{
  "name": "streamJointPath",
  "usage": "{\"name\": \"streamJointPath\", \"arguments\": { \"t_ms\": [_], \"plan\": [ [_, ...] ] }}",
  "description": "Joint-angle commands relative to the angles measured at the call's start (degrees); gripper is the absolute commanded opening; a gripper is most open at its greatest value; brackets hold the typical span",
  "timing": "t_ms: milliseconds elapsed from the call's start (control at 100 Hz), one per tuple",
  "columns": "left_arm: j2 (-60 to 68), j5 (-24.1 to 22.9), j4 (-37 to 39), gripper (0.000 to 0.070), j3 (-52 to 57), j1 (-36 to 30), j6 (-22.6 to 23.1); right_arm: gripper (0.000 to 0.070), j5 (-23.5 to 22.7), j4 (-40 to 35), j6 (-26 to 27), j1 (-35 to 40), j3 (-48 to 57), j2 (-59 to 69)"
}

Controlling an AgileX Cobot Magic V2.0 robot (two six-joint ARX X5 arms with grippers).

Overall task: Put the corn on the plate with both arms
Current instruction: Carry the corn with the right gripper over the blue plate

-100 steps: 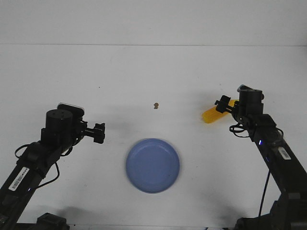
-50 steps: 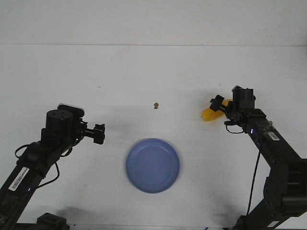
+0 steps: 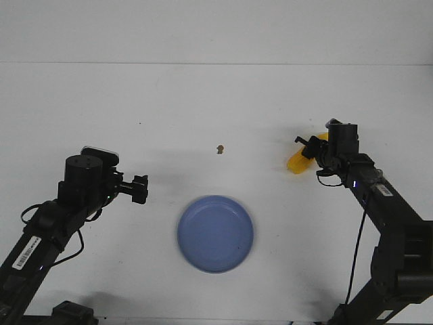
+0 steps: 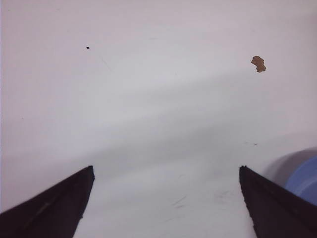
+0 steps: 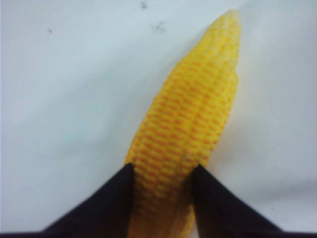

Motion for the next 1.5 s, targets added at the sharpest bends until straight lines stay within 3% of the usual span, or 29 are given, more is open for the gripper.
{"name": "streamJointPath", "arguments": {
  "t_ms": [0,350,570,800,1130,1400,1450,1490],
  "plan": [
    [0.59,-0.07,0.17,0.0598,0.50,-0.26,-0.11,0.0054,-0.15,0.28,-0.26,0.00,1.14,1.73],
    [0.59,-0.07,0.13,0.0598,0.50,-0.26,-0.11,0.0035,-3.65,-0.63,-5.55,0.87,1.14,-2.69],
    [0.59,-0.07,0.11,0.0597,0.50,-0.26,-0.11,0.0035,-8.90,-8.11,-12.24,4.76,1.14,-14.43],
    [0.59,-0.07,0.11,0.0598,0.50,-0.26,-0.11,0.0035,-8.79,-19.21,-17.53,17.05,1.11,-23.89],
    [0.59,-0.07,0.13,0.0597,0.50,-0.26,-0.11,0.0036,-5.35,-20.55,-17.86,35.60,0.24,-20.87],
    [0.59,-0.07,0.11,0.0597,0.50,-0.26,-0.11,0.0038,-2.38,-21.88,-18.27,43.60,0.11,-14.67],
    [0.59,-0.07,0.11,0.0597,0.50,-0.26,-0.11,0.0059,-2.36,-22.29,-18.34,44.26,0.09,-13.84],
    [0.59,-0.07,0.11,0.0597,0.50,-0.26,-0.11,0.0118,-2.34,-22.62,-18.53,44.76,0.09,-13.27]
  ]
}}
